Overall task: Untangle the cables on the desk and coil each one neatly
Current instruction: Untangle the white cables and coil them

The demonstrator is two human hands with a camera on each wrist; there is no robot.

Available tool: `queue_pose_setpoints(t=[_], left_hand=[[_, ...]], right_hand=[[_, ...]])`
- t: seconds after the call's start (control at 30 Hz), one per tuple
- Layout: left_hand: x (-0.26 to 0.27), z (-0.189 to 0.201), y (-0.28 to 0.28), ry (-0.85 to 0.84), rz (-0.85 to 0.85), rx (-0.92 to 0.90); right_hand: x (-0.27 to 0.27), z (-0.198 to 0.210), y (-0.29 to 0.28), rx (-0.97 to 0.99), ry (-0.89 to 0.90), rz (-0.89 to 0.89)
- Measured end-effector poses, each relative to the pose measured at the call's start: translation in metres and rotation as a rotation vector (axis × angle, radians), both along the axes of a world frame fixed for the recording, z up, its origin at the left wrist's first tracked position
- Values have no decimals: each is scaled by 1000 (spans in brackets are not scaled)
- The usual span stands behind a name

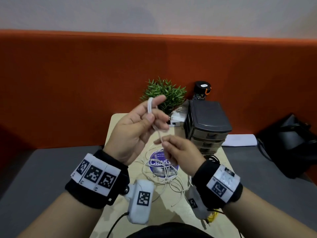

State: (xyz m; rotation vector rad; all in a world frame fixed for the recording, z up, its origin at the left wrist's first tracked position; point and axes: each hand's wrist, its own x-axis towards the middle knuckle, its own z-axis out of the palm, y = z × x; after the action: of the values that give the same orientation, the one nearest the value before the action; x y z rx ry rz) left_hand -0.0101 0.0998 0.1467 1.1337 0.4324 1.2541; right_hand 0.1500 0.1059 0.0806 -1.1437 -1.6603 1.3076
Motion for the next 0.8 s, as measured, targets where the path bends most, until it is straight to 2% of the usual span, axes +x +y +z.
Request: queue_pose_setpoints(t=[0.07,0.1,0.2,0.3,0.37,0.5,0.63,0.73,0.8], left_hand=[[-4,-1,5,78,128,-11],[-5,-3,7,169,193,11],[-5,-14,6,566,336,177],[-5,-25,6,846,279,266],[-6,-28,6,905,195,244],[-3,-26,-4,734,132,166],[6,-20,-9,481,-38,69],[7,-8,-10,179,-100,-27],[7,-1,-9,26,-106,-40]], right_hand=[[-2,-7,-9,-35,-69,66],[-2,-6,-13,-28,-109,86],[-1,5,-19,97,-221,114],[5,21,-19,204,-218,61],[11,33,-16,204,-133,32],[25,61,-4,272,-32,-48],[25,69,5,426,-15,-157],[15,61,7,384,63,-203],[6,49,5,280,72,-170]])
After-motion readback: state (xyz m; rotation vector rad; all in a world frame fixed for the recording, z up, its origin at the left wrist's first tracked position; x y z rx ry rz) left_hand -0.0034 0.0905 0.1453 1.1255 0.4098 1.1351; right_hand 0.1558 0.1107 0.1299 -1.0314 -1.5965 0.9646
